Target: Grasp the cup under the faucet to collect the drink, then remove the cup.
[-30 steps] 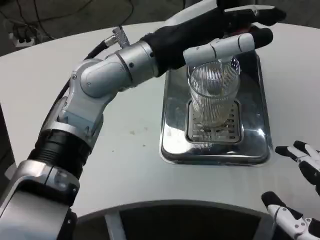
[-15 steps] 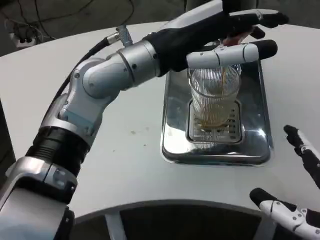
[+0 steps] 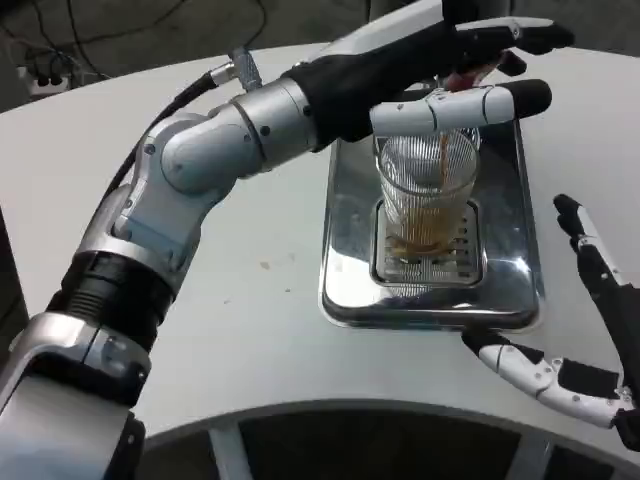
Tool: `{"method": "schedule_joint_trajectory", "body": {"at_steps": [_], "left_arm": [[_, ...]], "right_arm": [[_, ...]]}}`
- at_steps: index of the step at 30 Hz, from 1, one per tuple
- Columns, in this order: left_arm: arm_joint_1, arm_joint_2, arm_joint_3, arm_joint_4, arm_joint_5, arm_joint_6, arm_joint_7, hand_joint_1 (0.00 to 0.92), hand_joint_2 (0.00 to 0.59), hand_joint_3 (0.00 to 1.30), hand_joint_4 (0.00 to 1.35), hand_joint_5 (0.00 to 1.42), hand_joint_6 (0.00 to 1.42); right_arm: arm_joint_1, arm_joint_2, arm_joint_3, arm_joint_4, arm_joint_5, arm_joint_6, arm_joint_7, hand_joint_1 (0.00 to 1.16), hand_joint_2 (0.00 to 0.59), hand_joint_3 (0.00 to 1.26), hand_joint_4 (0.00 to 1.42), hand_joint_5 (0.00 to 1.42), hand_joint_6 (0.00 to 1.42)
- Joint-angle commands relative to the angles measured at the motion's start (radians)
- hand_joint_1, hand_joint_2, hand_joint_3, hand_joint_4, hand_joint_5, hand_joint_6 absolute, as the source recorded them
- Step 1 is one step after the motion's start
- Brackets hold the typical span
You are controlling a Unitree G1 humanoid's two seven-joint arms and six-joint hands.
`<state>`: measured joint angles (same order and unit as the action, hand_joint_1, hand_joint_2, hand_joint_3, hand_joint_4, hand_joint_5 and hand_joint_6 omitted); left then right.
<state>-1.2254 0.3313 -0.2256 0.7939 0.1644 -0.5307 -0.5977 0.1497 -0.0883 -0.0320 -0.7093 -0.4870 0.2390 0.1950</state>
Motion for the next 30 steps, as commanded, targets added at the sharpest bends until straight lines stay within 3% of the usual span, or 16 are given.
{"method": "schedule_joint_trajectory", "body": {"at_steps": [1, 9, 16, 30], "left_arm": [[0.047, 0.007, -0.024, 0.012, 0.031, 0.032, -0.028, 0.0, 0.132, 0.15, 0.09, 0.16, 0.08], [0.045, 0.005, -0.032, 0.009, 0.031, 0.038, -0.039, 0.0, 0.133, 0.15, 0.09, 0.16, 0.08], [0.04, 0.006, -0.027, 0.024, 0.025, 0.036, -0.033, 0.0, 0.075, 0.15, 0.09, 0.16, 0.08], [0.012, 0.009, -0.018, 0.053, 0.024, 0.013, -0.032, 0.0, 0.06, 0.14, 0.09, 0.15, 0.08]], "right_arm": [[-0.057, 0.002, 0.026, 0.061, -0.011, 0.023, -0.041, 0.78, 0.216, 0.0, 0.0, 0.0, 0.0], [-0.223, -0.005, 0.071, 0.264, -0.019, 0.027, -0.115, 0.78, 0.216, 0.0, 0.0, 0.01, 0.0], [-0.322, 0.017, 0.097, 0.383, -0.013, 0.028, -0.18, 0.78, 0.216, 0.0, 0.0, 0.0, 0.0], [-0.433, 0.045, 0.099, 0.525, 0.007, 0.033, -0.296, 0.77, 0.216, 0.0, 0.0, 0.0, 0.0]]}}
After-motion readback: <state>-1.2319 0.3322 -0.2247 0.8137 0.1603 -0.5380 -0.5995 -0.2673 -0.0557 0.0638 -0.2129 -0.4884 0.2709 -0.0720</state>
